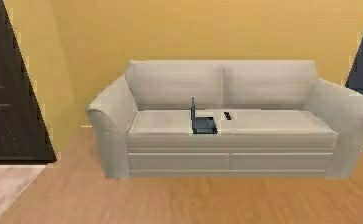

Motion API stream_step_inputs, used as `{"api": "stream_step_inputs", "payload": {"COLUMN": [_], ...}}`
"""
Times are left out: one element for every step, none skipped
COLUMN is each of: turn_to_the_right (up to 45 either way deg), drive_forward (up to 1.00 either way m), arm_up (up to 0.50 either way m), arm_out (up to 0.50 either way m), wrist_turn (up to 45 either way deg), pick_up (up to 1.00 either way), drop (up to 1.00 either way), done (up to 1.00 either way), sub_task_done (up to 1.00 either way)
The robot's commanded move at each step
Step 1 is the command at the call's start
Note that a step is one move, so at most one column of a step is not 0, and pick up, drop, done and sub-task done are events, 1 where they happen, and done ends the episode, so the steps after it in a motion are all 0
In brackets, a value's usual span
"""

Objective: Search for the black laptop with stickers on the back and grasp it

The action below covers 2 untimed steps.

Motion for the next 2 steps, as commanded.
{"api": "stream_step_inputs", "payload": {"turn_to_the_right": [0.0, -45.0], "drive_forward": [0.75, 0.0], "arm_up": [0.0, 0.0], "arm_out": [0.0, 0.0], "wrist_turn": [0.0, 0.0], "pick_up": [0.0, 0.0], "drop": [0.0, 0.0], "done": [0.0, 0.0], "sub_task_done": [0.0, 0.0]}}
